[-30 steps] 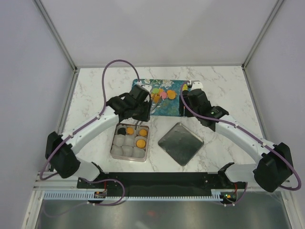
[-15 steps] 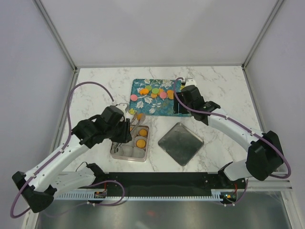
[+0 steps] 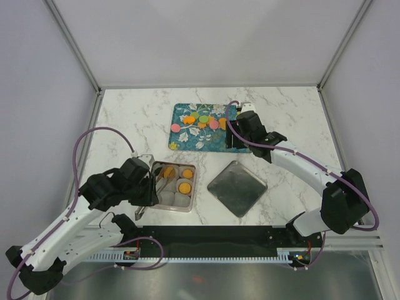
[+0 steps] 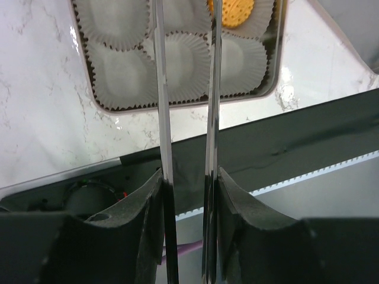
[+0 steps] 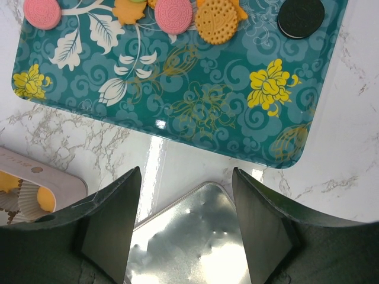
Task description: Pack the cookies
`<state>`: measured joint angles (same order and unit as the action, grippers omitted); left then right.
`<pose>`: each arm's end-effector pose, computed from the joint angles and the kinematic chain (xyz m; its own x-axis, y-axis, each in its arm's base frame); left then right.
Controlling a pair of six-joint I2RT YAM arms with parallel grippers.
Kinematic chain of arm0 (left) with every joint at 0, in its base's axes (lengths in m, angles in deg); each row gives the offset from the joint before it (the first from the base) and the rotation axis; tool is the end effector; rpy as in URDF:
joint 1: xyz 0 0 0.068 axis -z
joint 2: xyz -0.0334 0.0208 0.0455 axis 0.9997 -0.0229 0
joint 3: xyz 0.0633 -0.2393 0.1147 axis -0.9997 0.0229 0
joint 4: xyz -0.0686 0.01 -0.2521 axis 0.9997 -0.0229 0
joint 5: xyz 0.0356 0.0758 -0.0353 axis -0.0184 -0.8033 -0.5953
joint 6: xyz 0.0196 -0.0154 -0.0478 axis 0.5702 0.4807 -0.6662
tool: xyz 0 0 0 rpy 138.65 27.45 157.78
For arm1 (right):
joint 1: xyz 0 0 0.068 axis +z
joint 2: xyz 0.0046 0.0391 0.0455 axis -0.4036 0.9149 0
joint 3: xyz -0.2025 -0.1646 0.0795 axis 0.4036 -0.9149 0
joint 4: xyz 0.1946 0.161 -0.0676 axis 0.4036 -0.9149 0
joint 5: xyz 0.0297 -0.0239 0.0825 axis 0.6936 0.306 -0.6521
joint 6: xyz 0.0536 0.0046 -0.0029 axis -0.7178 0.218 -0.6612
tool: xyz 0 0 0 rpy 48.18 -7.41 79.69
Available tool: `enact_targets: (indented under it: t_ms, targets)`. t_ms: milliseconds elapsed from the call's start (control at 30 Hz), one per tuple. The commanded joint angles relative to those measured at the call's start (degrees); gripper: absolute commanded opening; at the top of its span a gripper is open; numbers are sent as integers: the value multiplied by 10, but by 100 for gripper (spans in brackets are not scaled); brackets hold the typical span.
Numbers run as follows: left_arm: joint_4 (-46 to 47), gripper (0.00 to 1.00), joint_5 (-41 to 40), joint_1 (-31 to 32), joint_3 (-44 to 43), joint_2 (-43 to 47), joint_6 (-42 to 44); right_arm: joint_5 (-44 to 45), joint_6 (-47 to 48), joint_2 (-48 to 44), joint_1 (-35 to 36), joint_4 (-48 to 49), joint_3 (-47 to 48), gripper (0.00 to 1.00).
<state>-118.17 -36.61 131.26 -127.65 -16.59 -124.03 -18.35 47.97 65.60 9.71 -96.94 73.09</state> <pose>0.0829 -0.0739 0.2944 -0.9041 0.0491 -0.4245 0.1694 0.9532 -0.2504 0.2717 0.1718 0.2700 -0.6573 0.0117 -0.7536 -0.1857 0.9666 0.1769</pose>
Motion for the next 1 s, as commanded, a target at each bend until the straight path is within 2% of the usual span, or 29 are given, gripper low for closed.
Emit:
enact_targets:
  t_ms: [0, 967]
  targets:
    - [-16, 40, 9, 3, 9, 16, -33, -3, -3, -3, -1, 19, 13, 71]
    - [-5, 42, 46, 3, 54, 28, -28, 0, 1, -1, -1, 27, -2, 71]
